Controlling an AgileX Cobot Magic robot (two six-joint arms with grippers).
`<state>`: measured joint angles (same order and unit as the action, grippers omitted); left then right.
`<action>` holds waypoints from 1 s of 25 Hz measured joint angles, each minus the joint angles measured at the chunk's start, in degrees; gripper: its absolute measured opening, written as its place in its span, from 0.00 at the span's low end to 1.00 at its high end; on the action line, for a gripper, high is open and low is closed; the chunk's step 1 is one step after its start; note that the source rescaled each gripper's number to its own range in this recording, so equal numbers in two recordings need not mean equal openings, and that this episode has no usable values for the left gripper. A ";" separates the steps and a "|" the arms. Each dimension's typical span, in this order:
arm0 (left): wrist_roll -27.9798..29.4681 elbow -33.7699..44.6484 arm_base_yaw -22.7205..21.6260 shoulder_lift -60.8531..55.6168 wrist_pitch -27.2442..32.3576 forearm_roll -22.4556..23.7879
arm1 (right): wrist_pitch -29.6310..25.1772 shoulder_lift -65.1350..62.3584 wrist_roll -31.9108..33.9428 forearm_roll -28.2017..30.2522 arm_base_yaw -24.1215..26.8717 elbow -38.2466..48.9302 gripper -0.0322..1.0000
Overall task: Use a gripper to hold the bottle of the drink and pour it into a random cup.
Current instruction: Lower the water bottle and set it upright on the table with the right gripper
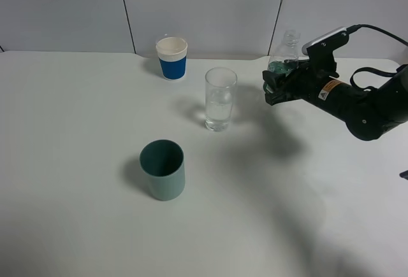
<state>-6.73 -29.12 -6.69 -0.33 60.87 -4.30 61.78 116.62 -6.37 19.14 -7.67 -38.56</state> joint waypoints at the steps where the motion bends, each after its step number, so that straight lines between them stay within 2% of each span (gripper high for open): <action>1: 0.00 0.00 0.00 0.00 0.00 0.00 | 0.20 0.33 0.00 0.00 0.00 0.00 0.04; 10: 0.00 0.00 0.00 0.00 0.00 0.00 | 1.01 1.70 0.28 0.00 0.00 0.00 0.04; 18: 0.00 0.00 0.00 0.00 0.00 0.00 | 1.21 1.70 5.98 0.00 0.00 0.00 0.04; 25: 0.00 0.00 0.00 0.00 0.00 0.00 | -0.60 1.70 6.80 -0.87 0.00 0.00 0.04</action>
<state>-6.73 -29.12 -6.69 -0.33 60.87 -4.30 61.18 118.32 0.43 18.27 -7.67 -38.56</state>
